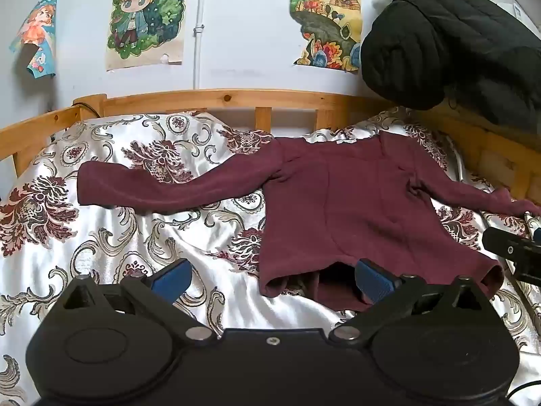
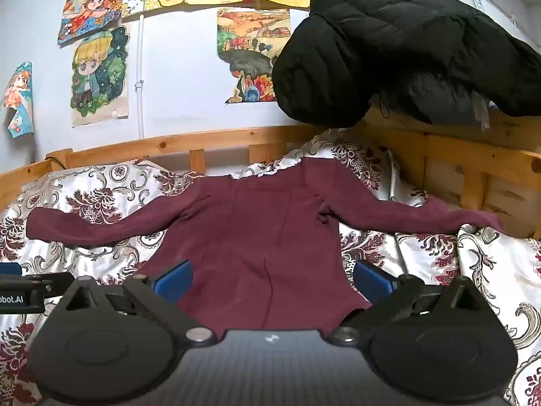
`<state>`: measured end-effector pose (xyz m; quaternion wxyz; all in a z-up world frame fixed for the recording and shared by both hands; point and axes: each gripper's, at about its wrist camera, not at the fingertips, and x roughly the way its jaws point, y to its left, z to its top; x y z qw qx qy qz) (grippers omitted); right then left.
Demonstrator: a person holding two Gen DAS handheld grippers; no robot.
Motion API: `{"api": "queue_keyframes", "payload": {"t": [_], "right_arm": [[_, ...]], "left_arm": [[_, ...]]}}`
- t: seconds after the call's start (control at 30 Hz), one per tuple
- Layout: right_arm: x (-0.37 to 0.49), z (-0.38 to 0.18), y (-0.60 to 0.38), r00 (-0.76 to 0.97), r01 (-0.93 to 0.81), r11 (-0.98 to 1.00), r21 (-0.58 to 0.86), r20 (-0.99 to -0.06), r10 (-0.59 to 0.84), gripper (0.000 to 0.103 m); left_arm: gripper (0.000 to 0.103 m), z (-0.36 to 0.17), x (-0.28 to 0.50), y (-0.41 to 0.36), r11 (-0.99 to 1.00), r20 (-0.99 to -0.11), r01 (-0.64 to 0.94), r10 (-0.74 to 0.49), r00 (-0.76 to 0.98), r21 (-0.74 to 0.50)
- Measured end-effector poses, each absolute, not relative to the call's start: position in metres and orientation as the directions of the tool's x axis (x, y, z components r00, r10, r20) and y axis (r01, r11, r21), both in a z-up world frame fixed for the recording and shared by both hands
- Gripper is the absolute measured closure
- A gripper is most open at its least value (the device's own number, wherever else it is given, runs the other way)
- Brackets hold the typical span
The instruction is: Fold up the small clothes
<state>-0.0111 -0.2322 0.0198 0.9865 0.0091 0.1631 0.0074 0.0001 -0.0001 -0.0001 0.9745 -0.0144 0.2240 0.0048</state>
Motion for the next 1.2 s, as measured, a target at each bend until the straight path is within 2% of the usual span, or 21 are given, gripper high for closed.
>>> {"api": "queue_keyframes", "payload": {"t": [1.2], "right_arm": [[-0.0102, 0.0189, -0.2297, 0.944, -0.033, 0.999, -0.001, -0.329, 0.031, 0.0]], "left_arm": [[0.001, 0.0007, 0.0008, -0.0025, 0.999, -0.455, -0.004, -0.016, 0.891, -0.042]]}}
